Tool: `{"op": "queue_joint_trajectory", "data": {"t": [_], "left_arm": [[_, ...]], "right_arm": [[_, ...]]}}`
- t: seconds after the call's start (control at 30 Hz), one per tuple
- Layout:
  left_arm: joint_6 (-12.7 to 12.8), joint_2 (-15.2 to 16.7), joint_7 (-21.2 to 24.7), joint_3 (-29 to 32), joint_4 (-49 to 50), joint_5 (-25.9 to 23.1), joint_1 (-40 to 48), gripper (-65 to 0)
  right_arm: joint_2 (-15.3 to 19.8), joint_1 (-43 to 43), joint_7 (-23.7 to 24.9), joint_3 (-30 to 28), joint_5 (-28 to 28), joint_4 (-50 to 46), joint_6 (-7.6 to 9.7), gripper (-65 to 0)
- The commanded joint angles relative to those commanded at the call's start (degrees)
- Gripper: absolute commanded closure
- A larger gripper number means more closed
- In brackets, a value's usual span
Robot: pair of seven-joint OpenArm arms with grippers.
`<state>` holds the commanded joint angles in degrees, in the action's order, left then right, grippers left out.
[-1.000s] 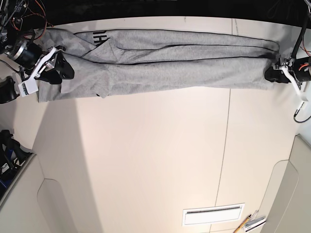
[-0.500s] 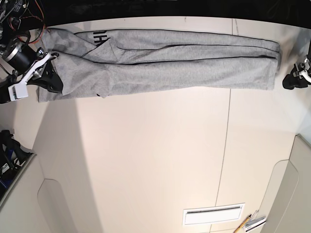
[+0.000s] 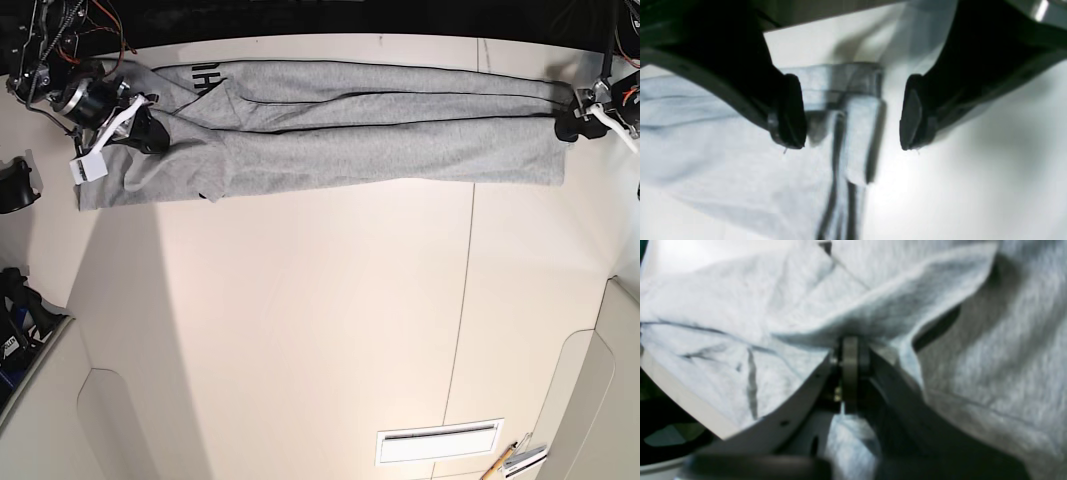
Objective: Fold the T-shirt properly
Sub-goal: 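Regrasp the folded strip end with the left gripper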
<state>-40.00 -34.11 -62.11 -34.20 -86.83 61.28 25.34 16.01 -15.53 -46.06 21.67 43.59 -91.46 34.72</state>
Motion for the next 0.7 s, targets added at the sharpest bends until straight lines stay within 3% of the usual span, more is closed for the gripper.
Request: {"op": "queue_joint_trajectory", "data": {"t": [0.23, 0.47, 0.7], "left_arm": [[0.0, 2.0, 2.8, 0.1, 0.2, -3.3, 0.0, -47.3], [0.0, 2.0, 4.9, 0.4, 3.2, -3.3, 0.0, -47.3], [0.0, 2.0, 5.3, 5.2, 3.2, -3.6, -0.4, -47.3]], "right_arm": [[0.0, 2.3, -0.3, 0.0, 0.6, 0.0, -0.02, 0.0], [0.0, 2.3, -0.4, 0.0, 1.0, 0.0, -0.02, 0.0], [0.0, 2.3, -1.8, 0.0, 3.2, 0.0, -0.02, 0.0]]}}
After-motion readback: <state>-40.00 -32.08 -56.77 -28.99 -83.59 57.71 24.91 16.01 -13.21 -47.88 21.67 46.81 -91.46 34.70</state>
